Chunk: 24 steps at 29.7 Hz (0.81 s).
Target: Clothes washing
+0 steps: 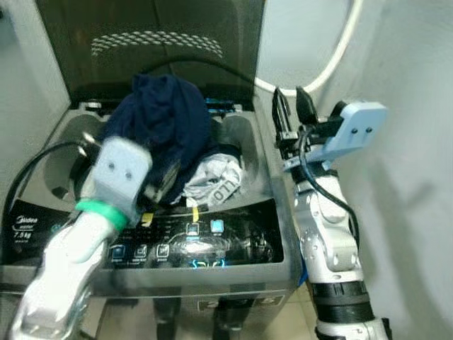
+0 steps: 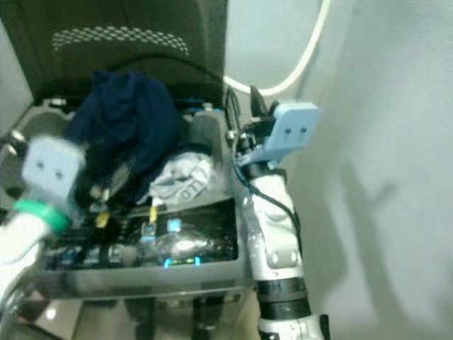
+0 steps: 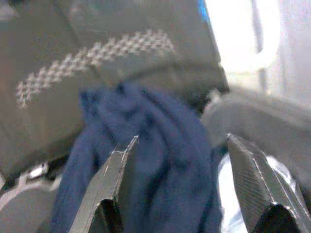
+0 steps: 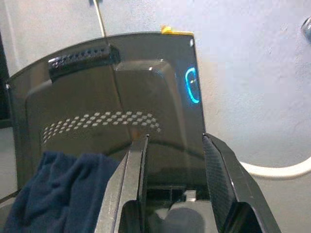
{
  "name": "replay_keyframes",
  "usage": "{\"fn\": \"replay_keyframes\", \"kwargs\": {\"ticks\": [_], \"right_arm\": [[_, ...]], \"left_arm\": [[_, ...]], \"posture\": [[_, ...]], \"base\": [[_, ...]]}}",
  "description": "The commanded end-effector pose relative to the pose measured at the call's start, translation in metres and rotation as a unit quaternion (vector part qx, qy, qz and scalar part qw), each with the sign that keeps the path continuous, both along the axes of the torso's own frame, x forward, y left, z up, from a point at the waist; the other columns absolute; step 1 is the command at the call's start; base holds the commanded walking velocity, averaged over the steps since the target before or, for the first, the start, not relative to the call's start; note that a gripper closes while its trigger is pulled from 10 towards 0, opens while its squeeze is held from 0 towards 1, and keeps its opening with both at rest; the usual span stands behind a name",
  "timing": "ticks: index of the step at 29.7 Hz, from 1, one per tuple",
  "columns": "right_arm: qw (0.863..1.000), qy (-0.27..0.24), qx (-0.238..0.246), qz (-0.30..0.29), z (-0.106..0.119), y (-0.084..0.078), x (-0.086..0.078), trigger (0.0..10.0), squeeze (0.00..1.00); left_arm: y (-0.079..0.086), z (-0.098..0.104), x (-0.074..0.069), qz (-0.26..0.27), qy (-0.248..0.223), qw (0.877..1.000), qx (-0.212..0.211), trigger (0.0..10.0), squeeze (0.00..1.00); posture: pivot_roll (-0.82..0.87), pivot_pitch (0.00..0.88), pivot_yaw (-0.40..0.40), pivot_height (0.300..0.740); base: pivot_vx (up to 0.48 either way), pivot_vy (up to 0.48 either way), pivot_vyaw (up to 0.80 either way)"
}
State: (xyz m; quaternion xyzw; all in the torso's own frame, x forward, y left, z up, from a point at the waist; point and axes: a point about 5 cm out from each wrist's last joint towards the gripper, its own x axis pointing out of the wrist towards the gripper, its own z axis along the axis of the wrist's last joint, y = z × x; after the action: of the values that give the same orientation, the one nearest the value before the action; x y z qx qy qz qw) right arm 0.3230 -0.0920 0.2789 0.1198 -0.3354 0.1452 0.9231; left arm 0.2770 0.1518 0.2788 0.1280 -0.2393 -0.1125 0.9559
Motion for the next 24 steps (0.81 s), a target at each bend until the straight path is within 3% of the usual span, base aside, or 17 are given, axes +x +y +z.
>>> {"fn": "replay_keyframes", "kwargs": {"ticks": [1, 4, 8, 18, 24], "right_arm": [[1.0, 0.018, -0.001, 0.005, -0.008, 0.001, 0.001, 10.0, 0.0], [1.0, 0.018, -0.009, 0.007, -0.01, 0.003, 0.001, 10.0, 0.0], [1.0, 0.013, -0.023, 0.007, -0.012, 0.006, 0.001, 10.0, 0.0], [0.999, 0.033, -0.017, 0.005, -0.021, 0.001, 0.007, 10.0, 0.0], [0.999, 0.03, -0.018, 0.007, -0.019, 0.003, 0.009, 10.0, 0.0]], "left_arm": [[0.002, 0.004, 0.007, 0.019, -0.004, 0.999, -0.038, 10.0, 0.0], [-0.001, 0.02, 0.011, 0.023, -0.032, 0.999, -0.037, 10.0, 0.0], [0.0, 0.027, 0.01, 0.025, -0.046, 0.998, -0.037, 10.0, 0.0], [0.01, 0.009, 0.008, 0.067, -0.048, 0.996, -0.045, 10.0, 0.0], [0.011, 0.009, 0.011, 0.074, -0.048, 0.994, -0.057, 10.0, 0.0]], "posture": [[0.11, 0.035, -0.004, 0.74], [0.11, 0.025, -0.006, 0.74], [0.11, 0.015, -0.007, 0.74], [0.12, 0.0, -0.021, 0.74], [0.13, 0.0, -0.027, 0.74]], "base": [[0.0, 0.0, 0.0], [0.0, 0.0, 0.0], [0.0, 0.0, 0.0], [0.0, 0.0, 0.0], [0.0, 0.0, 0.0]]}}
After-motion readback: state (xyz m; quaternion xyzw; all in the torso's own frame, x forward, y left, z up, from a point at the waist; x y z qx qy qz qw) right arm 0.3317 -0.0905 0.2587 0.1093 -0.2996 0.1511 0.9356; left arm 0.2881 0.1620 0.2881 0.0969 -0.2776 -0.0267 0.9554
